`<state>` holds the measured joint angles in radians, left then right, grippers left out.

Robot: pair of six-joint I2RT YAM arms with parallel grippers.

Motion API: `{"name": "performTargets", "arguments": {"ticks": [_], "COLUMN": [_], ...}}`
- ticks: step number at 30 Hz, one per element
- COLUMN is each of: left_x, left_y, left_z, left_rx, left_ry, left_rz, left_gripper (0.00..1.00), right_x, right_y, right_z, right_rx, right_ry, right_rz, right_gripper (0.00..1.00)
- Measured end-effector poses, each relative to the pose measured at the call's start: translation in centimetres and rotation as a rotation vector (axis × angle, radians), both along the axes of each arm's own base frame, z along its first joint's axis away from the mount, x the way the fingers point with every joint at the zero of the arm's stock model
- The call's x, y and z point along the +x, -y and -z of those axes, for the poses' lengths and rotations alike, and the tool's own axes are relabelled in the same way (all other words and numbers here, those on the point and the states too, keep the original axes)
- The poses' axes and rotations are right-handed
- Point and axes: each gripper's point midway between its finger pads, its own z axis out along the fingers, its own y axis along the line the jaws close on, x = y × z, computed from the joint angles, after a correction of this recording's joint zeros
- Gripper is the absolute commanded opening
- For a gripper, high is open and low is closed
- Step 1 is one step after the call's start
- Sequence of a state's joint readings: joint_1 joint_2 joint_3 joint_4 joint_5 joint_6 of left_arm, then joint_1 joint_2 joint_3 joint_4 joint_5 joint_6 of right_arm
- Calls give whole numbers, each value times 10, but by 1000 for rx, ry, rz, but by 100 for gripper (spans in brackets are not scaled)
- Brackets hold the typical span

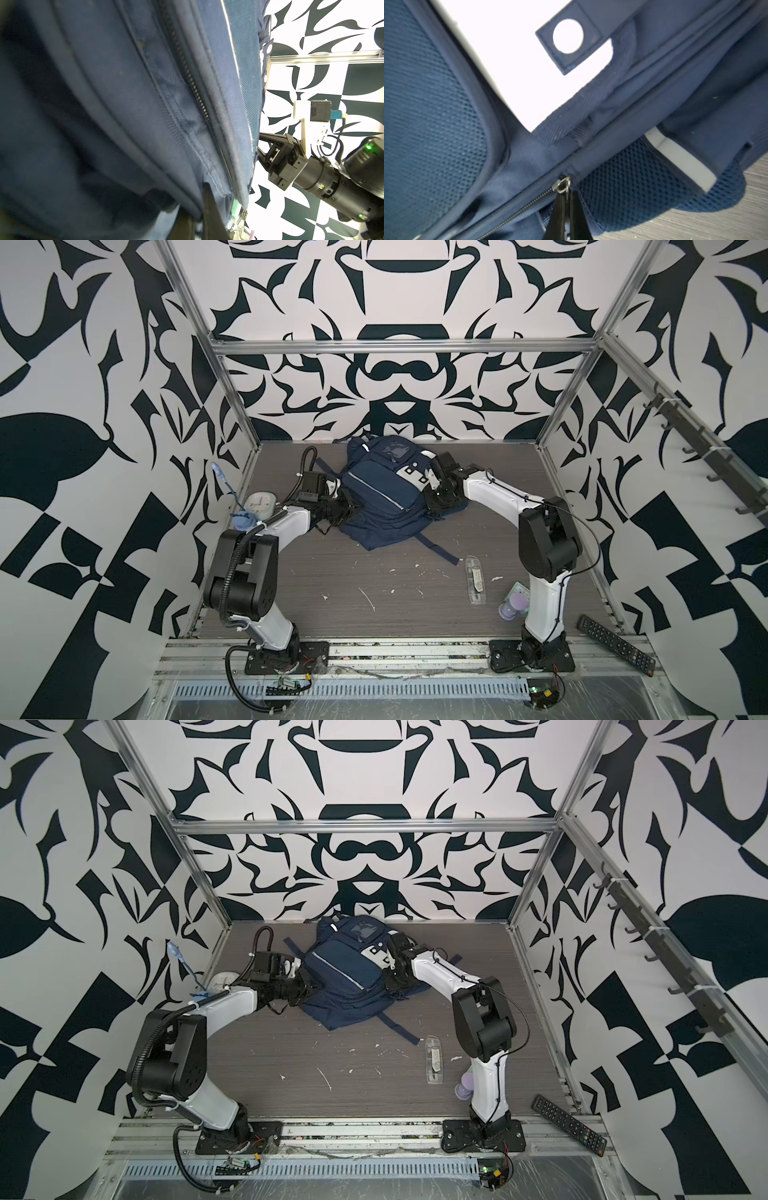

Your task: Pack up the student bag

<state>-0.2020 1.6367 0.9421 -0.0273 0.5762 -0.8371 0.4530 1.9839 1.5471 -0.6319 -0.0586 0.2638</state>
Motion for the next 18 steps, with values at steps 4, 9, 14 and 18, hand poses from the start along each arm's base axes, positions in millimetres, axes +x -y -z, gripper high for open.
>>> {"name": "performTargets", "arguments": {"ticks": [4,9,14,18], "left_x": [0,3,11,12], "left_y": [0,-2,-5,-5], "left_z": [0,6,12,15], "left_rx": [0,4,10,13], "left_ry": [-1,-18,-31,-39], "left_rz": [0,-6,-17,-16], "left_gripper": [0,0,0,3], "right_x": [0,0,-11,-23], "right_y": [0,9,24,29], "right_z": [0,-5,-18,-34], "right_rx": [-1,-22,-37,-21], "right_ry": [0,17,38,64], "right_rz": [-1,23,52,62], "right_gripper": [8,30,34,35]}}
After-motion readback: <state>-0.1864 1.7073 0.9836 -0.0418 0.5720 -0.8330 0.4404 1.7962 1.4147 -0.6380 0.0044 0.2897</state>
